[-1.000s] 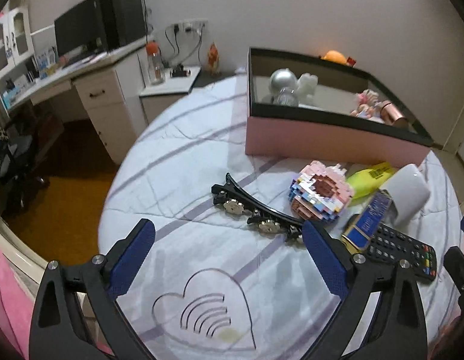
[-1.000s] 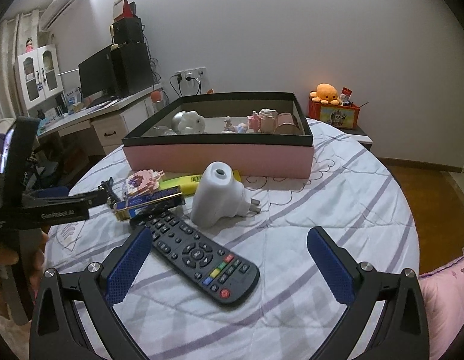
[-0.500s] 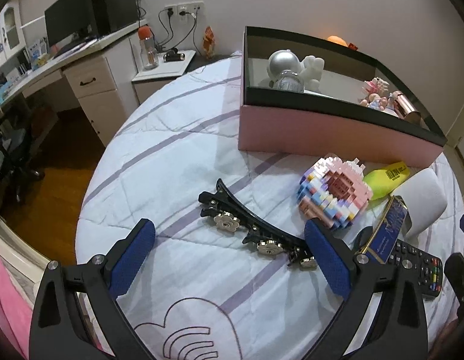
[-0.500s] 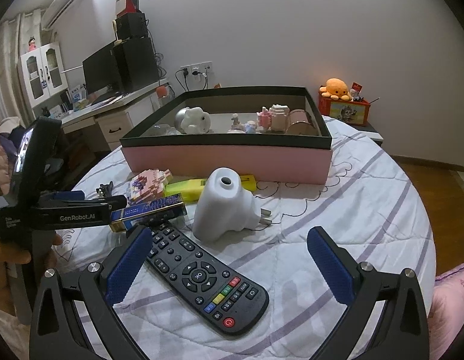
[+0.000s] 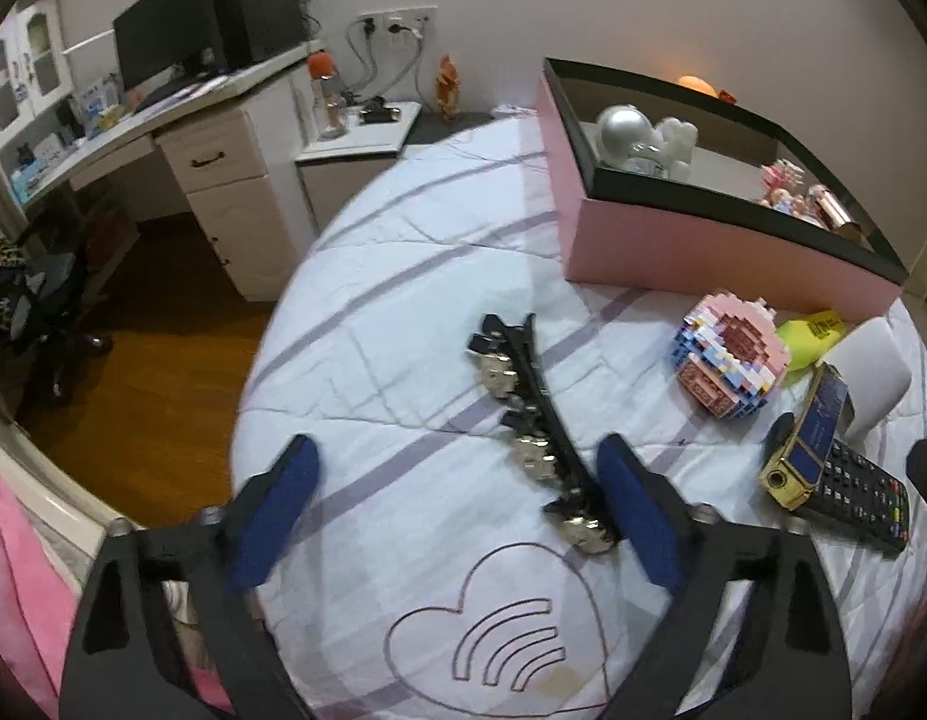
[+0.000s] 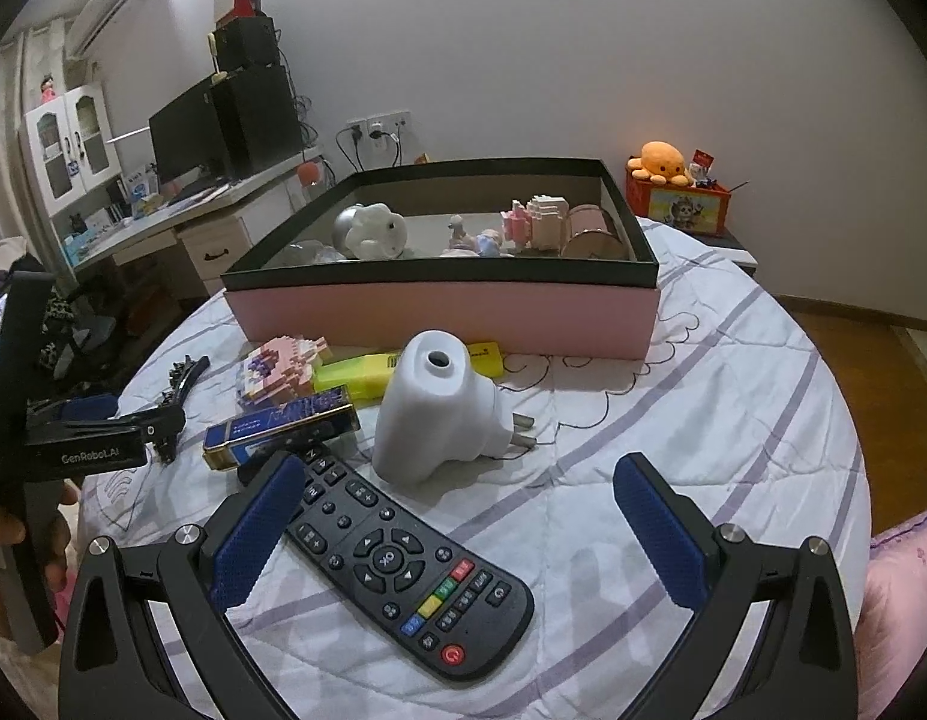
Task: Organize rigid objects
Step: 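Grasp the black hair clip with the left gripper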
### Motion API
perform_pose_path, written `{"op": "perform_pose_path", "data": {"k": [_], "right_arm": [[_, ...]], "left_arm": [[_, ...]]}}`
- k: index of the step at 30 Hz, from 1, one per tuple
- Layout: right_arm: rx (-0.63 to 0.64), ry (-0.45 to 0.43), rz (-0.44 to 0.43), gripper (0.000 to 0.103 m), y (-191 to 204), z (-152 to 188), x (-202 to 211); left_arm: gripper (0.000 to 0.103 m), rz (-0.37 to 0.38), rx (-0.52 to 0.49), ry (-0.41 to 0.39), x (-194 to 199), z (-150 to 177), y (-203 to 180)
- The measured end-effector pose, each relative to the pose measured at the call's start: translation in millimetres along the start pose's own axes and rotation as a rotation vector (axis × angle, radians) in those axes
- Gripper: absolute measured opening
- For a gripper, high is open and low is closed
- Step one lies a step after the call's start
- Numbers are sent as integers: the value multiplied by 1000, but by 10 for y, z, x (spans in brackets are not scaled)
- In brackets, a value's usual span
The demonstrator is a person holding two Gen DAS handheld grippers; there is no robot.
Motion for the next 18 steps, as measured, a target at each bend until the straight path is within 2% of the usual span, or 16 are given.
{"op": "perform_pose_path", "data": {"k": [2,4,5,7,9,10,11,12,18], "right_arm": [[3,3,1,103,11,-6,-3],[3,6,1,103,18,-5,-3],[3,7,2,103,15,-3,-7],[0,12,4,103,5,-4,-18],[-1,16,6,103,5,-12,-27],[-2,16,7,103,3,-19,-29],[-3,17,8,103,4,-28,-32],[-3,18,9,103,9,-35,-33],[-17,24,18,103,12,-91,-75]], "left_arm": [[80,-6,-17,-3,-46,-20,-36],[72,-15,-25,-14,-55,-48,-60],[65,-6,-30,-17,-51,-70,-76],[59,8,-34,-14,-63,-122,-89],[38,35,-24,-21,-75,-174,-83],[32,46,-22,-20,-80,-187,-78],[22,52,-28,-20,-77,-192,-78],[20,57,-29,-22,-67,-188,-78],[19,128,-58,-47,12,-106,-113]]}}
Point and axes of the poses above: each gripper's, at about its wrist camera, not at the fingertips, and x roughly against the way its jaws point, y to its left, z to its underside, the point moved 4 cm from there along -x, roughly the way its jaws point, and after that the axes turned 12 degrees about y, right-handed, at the moved point
